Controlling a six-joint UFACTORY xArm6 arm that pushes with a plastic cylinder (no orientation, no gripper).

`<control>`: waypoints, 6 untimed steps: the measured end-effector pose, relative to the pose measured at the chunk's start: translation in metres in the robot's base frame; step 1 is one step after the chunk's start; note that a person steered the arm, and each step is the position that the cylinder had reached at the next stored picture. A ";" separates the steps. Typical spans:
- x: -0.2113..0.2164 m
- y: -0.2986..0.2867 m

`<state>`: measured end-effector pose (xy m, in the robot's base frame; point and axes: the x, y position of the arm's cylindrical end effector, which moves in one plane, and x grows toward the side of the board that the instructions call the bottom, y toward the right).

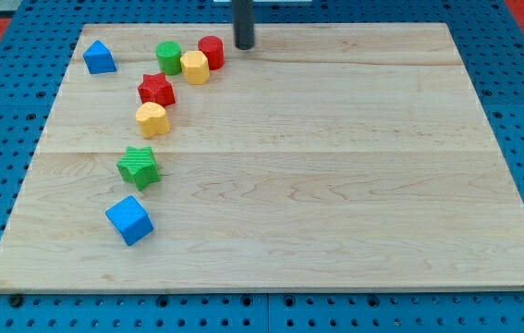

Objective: Move the red circle diagonally top left to the red star

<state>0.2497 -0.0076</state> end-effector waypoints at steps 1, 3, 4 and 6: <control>0.014 -0.011; -0.030 -0.155; -0.033 -0.164; -0.040 -0.124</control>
